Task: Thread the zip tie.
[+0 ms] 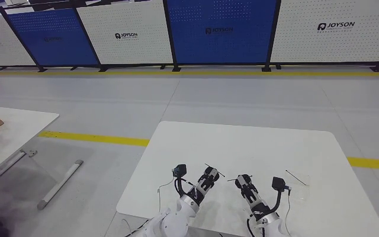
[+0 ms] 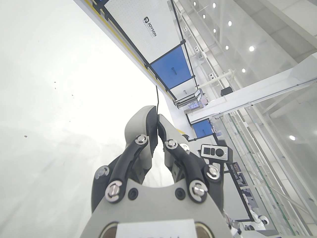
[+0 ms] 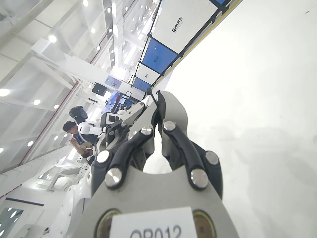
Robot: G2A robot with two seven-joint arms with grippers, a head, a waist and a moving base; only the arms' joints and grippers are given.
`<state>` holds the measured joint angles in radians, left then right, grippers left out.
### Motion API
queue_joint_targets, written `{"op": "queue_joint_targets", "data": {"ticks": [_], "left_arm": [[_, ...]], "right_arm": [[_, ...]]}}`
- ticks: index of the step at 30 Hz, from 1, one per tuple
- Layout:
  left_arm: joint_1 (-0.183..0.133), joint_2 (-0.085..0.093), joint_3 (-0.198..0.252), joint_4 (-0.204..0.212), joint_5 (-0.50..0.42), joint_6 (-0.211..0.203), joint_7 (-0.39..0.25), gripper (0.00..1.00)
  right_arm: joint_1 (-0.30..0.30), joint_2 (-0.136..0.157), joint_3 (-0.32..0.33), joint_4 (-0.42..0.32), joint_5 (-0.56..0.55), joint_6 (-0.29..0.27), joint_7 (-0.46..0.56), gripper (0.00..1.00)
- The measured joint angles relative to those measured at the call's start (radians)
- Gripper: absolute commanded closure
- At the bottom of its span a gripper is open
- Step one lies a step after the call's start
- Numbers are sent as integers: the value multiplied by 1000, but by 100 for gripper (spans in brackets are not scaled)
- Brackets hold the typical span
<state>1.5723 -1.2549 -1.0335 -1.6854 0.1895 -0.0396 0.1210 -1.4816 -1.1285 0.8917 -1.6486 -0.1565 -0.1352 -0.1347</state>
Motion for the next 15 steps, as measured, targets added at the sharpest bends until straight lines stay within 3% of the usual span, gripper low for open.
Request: {"op": "queue_joint_targets", "data": {"ticks": [15], "left_arm": [[0,0,0,0,0,0,0,100]], "right_arm": [[8,-18,9,11,10,5,-37,100]]}}
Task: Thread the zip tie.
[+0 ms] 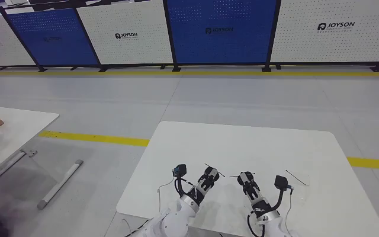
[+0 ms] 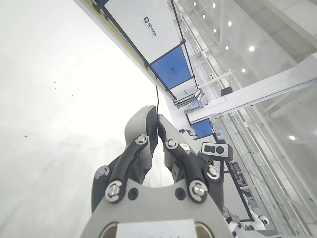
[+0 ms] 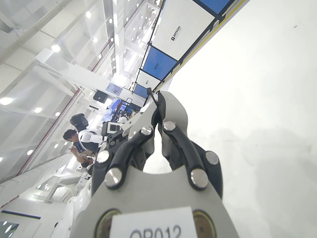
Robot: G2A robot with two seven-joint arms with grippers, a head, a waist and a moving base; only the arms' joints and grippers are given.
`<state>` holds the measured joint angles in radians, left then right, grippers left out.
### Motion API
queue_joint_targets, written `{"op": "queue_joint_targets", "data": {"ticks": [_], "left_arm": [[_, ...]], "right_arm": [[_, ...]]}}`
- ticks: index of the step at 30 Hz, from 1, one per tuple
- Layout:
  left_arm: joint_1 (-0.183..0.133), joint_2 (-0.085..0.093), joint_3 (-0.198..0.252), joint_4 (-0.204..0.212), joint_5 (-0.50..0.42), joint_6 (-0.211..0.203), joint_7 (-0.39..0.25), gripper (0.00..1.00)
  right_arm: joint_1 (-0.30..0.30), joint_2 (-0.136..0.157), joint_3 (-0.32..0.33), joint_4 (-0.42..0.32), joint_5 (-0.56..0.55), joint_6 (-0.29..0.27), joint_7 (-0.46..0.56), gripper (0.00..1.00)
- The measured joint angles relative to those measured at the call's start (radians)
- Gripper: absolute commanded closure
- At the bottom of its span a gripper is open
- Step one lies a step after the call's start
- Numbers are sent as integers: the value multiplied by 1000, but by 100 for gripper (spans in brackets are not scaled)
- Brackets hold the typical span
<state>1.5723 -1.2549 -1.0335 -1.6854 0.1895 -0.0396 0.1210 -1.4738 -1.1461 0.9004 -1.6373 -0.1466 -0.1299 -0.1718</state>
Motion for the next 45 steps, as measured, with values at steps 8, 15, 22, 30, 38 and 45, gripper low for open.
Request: {"op": "queue_joint_targets", "data": {"ticks": [8,15,22,30,38,45], "left_arm": [[0,0,0,0,0,0,0,100],[0,0,0,0,0,0,0,100],[0,0,0,0,0,0,0,100],[0,0,0,0,0,0,0,100],[0,0,0,0,0,0,0,100],[0,0,0,0,0,0,0,100]], "right_arm": [[6,-11,5,14,9,19,45,100],[13,-19,4,24,9,18,53,100],[15,-22,4,25,9,25,63,100],[37,-42,-8,50,-2,45,62,100],[16,-51,7,40,-22,11,39,100],[5,-56,25,36,-35,17,44,100]]}}
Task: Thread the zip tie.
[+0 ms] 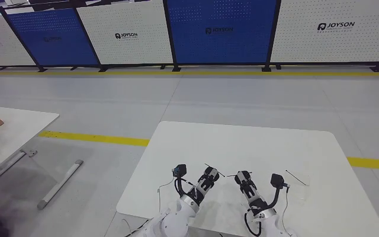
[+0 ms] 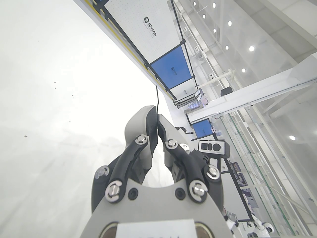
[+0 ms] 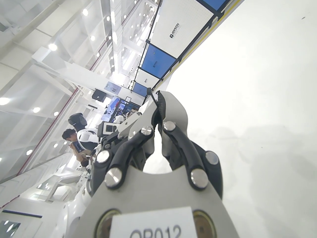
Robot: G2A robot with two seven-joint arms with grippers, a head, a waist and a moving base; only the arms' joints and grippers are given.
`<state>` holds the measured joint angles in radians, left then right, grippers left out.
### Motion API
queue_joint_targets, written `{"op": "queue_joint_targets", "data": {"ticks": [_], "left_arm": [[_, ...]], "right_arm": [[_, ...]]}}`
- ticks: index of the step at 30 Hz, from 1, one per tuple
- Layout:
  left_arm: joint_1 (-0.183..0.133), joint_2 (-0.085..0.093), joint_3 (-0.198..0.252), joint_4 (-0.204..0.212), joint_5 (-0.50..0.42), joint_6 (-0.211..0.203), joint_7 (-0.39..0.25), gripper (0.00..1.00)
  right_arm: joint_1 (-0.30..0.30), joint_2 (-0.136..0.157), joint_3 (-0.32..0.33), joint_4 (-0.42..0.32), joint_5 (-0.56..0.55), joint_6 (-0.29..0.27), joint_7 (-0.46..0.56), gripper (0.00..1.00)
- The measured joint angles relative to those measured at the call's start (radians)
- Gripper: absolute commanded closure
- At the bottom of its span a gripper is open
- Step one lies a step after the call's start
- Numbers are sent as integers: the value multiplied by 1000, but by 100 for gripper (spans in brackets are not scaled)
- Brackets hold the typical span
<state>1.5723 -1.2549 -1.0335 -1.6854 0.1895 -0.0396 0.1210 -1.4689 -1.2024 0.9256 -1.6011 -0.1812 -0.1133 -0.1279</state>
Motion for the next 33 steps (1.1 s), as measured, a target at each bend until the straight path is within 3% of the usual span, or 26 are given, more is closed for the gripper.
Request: {"op": "queue_joint_targets", "data": {"ticks": [7,33], "left_arm": [[0,0,0,0,0,0,0,100],[10,-1,-9,-10,-18,2,7,100]], "right_arm": [[14,-13,-12,7,-19,35,15,100],[2,-28,3,7,-35,33,10,100]]}}
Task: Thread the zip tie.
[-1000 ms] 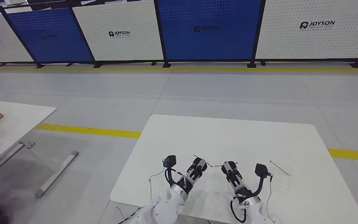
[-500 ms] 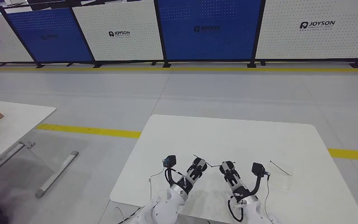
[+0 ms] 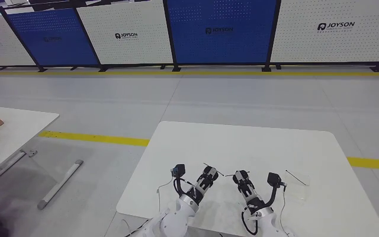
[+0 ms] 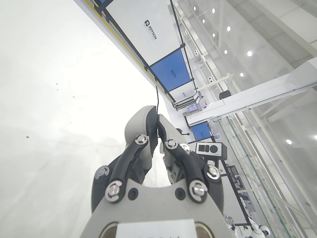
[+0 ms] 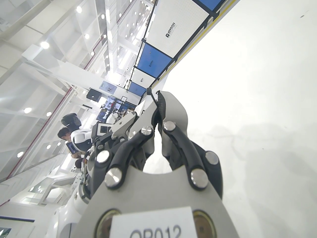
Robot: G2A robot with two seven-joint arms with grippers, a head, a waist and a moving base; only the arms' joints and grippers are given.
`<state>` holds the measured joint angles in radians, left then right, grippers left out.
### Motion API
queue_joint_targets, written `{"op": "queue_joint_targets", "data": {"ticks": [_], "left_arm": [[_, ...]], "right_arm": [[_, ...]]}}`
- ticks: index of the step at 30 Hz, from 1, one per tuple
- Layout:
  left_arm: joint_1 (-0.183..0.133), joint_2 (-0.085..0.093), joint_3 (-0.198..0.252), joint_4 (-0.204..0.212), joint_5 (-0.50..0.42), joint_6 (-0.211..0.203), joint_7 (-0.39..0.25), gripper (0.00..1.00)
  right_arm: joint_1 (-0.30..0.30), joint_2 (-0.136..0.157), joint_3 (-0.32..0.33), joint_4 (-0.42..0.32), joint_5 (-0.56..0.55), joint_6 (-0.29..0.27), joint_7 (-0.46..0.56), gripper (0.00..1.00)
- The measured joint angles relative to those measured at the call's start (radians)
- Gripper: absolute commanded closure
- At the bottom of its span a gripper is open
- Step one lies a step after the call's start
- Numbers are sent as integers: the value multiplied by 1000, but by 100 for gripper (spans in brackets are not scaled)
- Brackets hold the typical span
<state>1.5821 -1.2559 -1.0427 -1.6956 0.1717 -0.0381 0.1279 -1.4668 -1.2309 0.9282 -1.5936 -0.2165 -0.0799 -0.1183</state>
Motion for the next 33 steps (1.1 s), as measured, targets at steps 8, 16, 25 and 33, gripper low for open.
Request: {"op": "queue_joint_targets", "data": {"ticks": [8,16,25,33], "left_arm": [[7,1,-2,-8,3,1,2,100],[7,1,-2,-8,2,1,2,100],[7,1,-2,-8,2,1,2,100],[7,1,-2,-8,2,1,2,100]], "right_arm": [[-2,-2,1,-3,-4,7,6,100],[-6,-10,6,-4,-9,1,22,100],[-10,-19,16,-10,-24,15,22,100],[2,-30,8,0,-35,34,34,100]]}}
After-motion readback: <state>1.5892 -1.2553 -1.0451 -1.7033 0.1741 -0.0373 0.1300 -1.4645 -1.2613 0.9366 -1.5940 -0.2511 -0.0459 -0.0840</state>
